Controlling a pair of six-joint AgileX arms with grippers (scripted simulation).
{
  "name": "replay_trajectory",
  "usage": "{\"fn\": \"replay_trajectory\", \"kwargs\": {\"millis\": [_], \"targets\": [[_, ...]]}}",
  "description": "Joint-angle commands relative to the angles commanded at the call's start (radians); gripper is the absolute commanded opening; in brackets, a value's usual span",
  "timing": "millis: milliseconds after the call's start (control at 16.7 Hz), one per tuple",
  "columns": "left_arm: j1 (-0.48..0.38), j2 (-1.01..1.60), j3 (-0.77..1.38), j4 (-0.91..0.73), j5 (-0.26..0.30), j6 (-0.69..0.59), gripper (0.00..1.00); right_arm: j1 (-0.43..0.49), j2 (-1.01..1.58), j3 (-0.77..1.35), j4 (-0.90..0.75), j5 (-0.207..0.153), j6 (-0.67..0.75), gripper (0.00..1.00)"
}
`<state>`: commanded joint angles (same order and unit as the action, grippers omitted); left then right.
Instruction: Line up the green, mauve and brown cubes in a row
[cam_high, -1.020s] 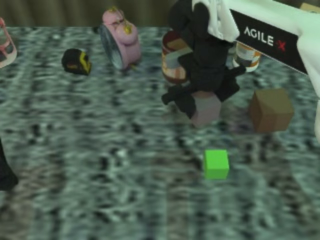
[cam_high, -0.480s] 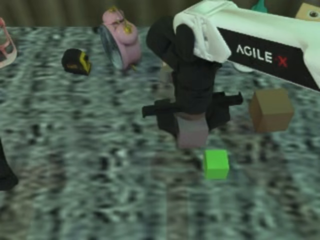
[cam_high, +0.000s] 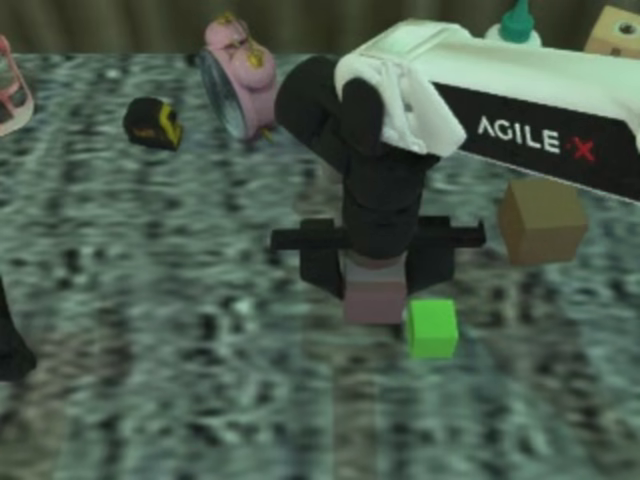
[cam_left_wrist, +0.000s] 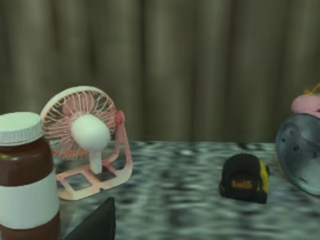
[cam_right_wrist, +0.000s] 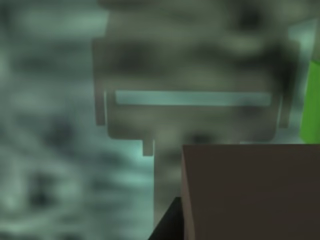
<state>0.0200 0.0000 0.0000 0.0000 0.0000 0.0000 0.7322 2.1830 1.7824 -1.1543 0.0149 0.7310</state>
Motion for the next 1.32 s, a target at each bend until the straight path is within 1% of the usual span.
{"fn": "replay_trajectory", "kwargs": {"millis": [240,600,900,1320], "targets": [[0.000,0.000,0.000,0.000,0.000,0.000,1.00,-0.004,0.009,-0.011,0.015,-0.001,-0.001,0.00],[0.000,0.000,0.000,0.000,0.000,0.000,1.00,0.001,0.070,-0.143,0.219,0.001,0.003,0.00],[0.000,0.000,0.000,0.000,0.000,0.000,1.00,0.003,0.079,-0.157,0.236,0.001,0.004,0.00],[0.000,0.000,0.000,0.000,0.000,0.000,1.00,0.003,0.079,-0.157,0.236,0.001,0.004,0.53]]}}
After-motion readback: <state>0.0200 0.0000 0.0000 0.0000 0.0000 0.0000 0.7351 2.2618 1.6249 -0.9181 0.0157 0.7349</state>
